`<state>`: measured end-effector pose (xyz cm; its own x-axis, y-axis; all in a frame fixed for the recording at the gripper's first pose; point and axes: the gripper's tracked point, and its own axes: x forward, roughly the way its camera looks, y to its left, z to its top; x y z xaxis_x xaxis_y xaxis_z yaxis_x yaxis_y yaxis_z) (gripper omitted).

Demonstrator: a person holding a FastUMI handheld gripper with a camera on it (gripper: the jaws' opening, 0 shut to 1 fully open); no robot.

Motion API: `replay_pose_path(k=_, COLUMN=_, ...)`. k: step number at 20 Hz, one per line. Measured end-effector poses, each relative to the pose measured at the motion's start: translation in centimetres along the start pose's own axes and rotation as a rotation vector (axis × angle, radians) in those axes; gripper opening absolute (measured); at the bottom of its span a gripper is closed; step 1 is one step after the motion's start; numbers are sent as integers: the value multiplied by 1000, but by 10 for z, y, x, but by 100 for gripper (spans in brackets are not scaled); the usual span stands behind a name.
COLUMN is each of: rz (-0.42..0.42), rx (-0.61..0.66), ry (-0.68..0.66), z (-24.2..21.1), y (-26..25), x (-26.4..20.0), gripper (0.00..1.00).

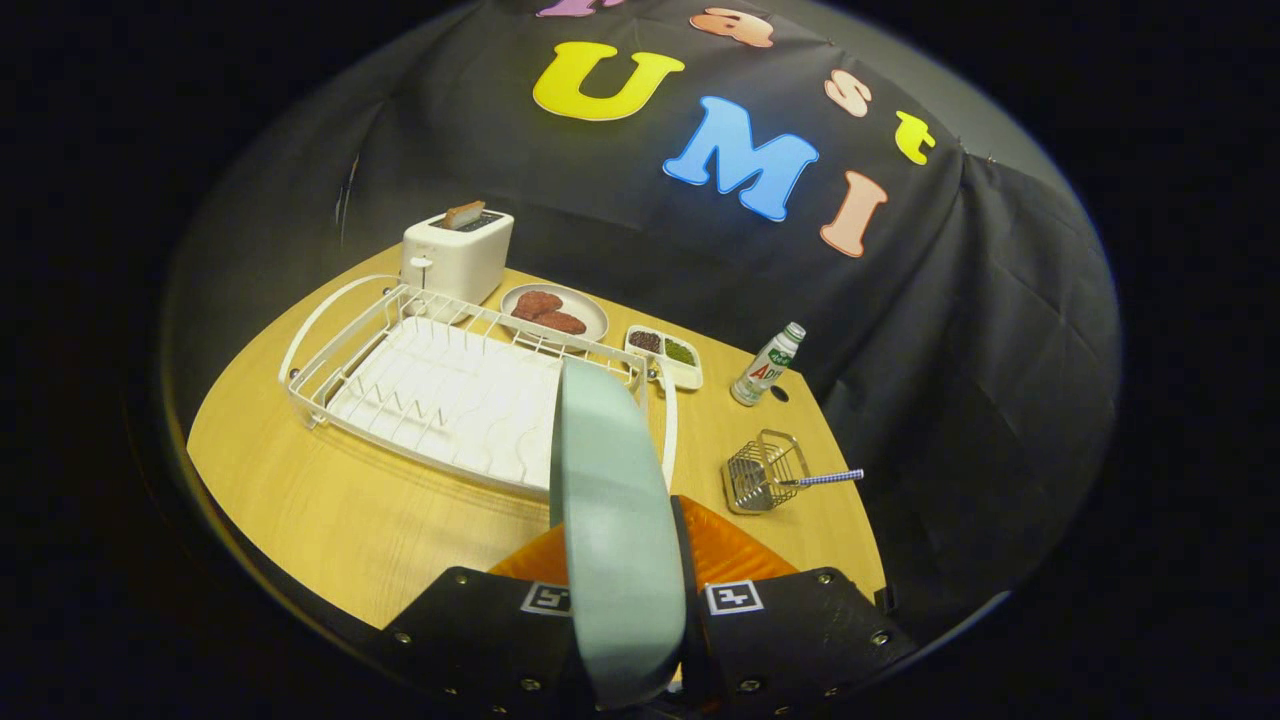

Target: Take the plate from the dish rack, then take the spoon from the basket and place it into the plate.

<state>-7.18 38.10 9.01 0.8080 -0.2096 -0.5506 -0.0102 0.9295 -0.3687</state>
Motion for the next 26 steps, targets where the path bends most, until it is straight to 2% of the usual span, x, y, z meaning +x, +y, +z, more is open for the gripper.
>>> replay_pose_path(k=6, rz=109, rx=112, ry=80, z=-51, y=11, x=14, gripper=31)
replay_pose_path(k=11, rz=221, rx=231, ry=144, z=-76, y=27, x=30, gripper=31)
replay_pose_path(k=15, rz=288, rx=329, ry=158, z=-79, y=35, x=39, gripper=31)
replay_pose_path(k=21, rz=444, rx=467, ry=200, z=-83, y=60, x=47, gripper=31)
replay_pose_path(k=26, rz=557, rx=612, ry=286, z=-93, y=87, x=52, gripper=31)
